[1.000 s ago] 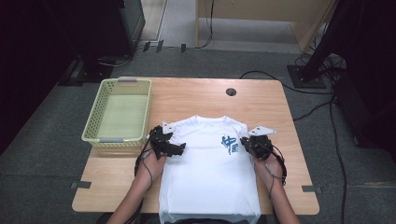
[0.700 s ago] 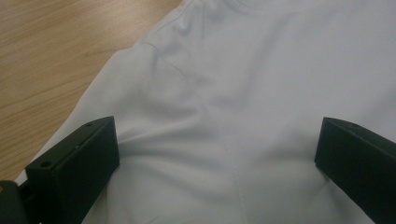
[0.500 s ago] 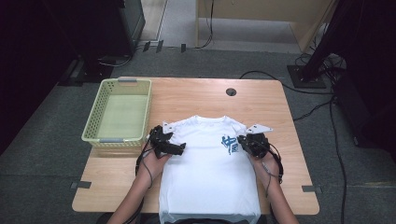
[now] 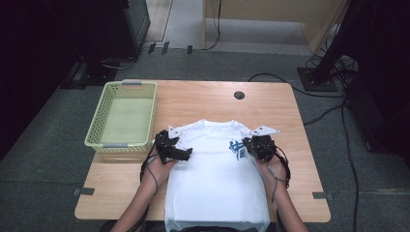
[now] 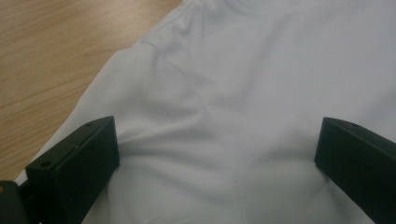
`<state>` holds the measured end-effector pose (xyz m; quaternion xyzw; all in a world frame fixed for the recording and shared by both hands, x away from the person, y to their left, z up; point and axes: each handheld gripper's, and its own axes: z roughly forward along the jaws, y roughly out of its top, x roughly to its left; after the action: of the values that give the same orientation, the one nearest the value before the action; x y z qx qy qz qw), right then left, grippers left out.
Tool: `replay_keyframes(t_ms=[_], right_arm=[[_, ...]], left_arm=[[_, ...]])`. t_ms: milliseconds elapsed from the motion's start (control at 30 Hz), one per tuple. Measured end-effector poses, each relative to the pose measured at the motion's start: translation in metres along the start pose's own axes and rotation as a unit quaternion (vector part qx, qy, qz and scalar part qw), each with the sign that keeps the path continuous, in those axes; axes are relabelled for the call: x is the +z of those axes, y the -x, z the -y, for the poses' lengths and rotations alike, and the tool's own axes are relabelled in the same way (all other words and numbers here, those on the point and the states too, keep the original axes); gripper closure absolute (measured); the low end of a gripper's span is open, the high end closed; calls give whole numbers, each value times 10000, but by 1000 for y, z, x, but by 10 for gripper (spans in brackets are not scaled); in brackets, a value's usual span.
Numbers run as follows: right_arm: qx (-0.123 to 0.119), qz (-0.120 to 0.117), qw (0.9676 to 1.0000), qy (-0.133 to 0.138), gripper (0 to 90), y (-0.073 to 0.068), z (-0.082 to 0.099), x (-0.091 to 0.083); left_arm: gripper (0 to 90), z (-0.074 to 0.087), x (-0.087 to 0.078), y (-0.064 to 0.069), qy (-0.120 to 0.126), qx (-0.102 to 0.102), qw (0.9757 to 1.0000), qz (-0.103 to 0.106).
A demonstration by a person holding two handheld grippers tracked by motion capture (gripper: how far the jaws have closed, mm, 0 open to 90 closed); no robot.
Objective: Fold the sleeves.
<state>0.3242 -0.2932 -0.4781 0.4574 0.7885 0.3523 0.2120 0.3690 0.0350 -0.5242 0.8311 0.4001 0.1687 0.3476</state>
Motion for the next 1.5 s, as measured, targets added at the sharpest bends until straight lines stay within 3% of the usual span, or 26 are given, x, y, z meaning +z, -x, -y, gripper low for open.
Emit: replay_keyframes(t_ms=[267, 667, 1167, 1500], right_arm=[[-166, -52, 9998, -17, 850, -13, -10, 3], [-414, -206, 9985, -285, 848, -32, -13, 26], [-236, -673, 9966, -422, 827, -45, -8, 46], [-163, -897, 9955, -264, 737, -48, -12, 40]], left_arm=[[0, 0, 0, 0, -3, -13, 10000, -17], [0, 0, 0, 0, -9, -10, 10000, -22], [0, 0, 0, 0, -6, -10, 10000, -20], [0, 0, 0, 0, -8, -8, 10000, -21]])
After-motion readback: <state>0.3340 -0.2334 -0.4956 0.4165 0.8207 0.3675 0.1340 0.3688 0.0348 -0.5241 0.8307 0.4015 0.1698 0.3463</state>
